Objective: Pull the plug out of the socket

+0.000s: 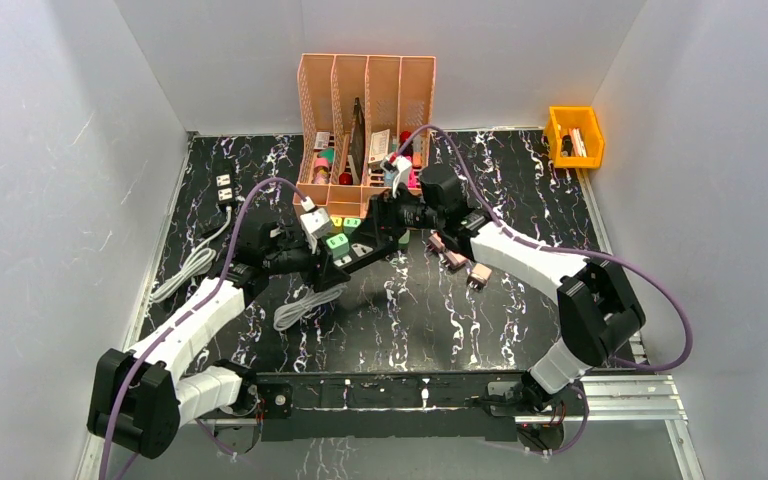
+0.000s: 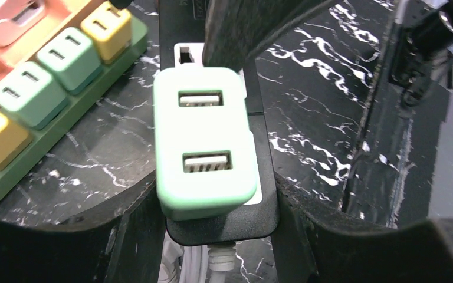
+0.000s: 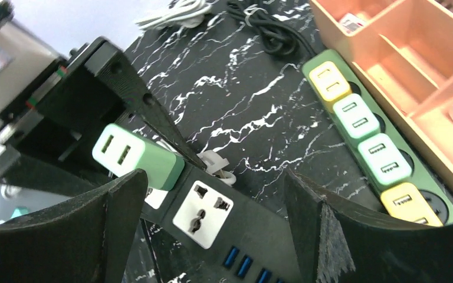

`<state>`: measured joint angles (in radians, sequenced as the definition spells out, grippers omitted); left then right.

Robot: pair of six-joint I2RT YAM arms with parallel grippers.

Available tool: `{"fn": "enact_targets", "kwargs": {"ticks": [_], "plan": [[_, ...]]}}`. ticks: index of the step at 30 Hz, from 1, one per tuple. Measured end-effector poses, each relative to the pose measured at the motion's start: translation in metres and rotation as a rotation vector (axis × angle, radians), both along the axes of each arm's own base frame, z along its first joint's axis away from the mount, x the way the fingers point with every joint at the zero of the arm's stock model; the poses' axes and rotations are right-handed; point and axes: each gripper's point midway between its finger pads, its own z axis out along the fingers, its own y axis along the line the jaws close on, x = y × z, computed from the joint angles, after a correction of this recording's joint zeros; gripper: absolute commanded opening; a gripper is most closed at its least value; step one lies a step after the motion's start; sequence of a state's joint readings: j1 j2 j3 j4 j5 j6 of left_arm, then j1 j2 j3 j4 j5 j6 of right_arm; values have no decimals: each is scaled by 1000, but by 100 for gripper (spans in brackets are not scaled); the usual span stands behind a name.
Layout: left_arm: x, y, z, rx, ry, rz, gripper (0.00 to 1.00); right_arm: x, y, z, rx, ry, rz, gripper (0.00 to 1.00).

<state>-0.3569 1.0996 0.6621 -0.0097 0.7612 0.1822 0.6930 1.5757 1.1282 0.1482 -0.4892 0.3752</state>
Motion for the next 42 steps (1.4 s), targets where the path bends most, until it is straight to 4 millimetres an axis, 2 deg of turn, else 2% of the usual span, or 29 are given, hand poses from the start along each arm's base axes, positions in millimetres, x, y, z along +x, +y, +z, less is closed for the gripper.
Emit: {"fn": "enact_targets", "kwargs": {"ticks": [2,7,10,13,18,22,25,36,39,42], "plan": [[-7,-4,2,-19,4,-45,0,-4,1,-1,20,-25,34,93],[-26,-12,5,-67,35,-157,0,-36,-8,0,133,-207,201,93],[-35,-16,3,-94,84,-211,0,-55,-9,9,206,-325,312,87],[-40,-18,0,-105,122,-239,0,-71,-8,20,266,-416,439,82],[-43,-18,-1,-108,132,-247,0,-91,-7,25,325,-470,598,84],[-43,-18,-1,-107,134,-249,0,-95,-5,21,327,-483,636,91],[-44,-18,-1,-111,134,-254,0,-93,-4,21,327,-506,634,93],[-46,-19,0,-118,137,-267,0,-85,9,18,323,-518,629,88],[-46,-19,0,-116,131,-268,0,-87,15,12,322,-503,644,82],[-45,-18,0,-113,122,-265,0,-90,20,11,322,-494,659,62]]}}
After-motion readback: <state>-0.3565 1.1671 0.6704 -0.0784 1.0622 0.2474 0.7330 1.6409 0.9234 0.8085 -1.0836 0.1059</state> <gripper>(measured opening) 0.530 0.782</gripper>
